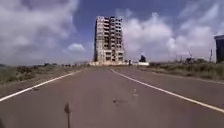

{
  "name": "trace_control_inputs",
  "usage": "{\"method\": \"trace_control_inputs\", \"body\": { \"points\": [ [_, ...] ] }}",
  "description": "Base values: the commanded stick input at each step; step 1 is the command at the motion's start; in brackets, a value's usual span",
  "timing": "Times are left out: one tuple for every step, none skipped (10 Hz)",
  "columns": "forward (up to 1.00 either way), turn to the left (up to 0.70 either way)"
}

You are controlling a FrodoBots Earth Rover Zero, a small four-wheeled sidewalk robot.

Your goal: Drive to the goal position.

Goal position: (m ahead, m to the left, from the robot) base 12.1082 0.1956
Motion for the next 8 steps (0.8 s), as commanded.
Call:
{"method": "trace_control_inputs", "body": {
  "points": [
    [1.0, 0.0],
    [1.0, 0.0],
    [1.0, 0.0],
    [1.0, 0.0],
    [1.0, 0.0],
    [1.0, 0.0],
    [1.0, 0.0],
    [1.0, 0.0]
  ]
}}
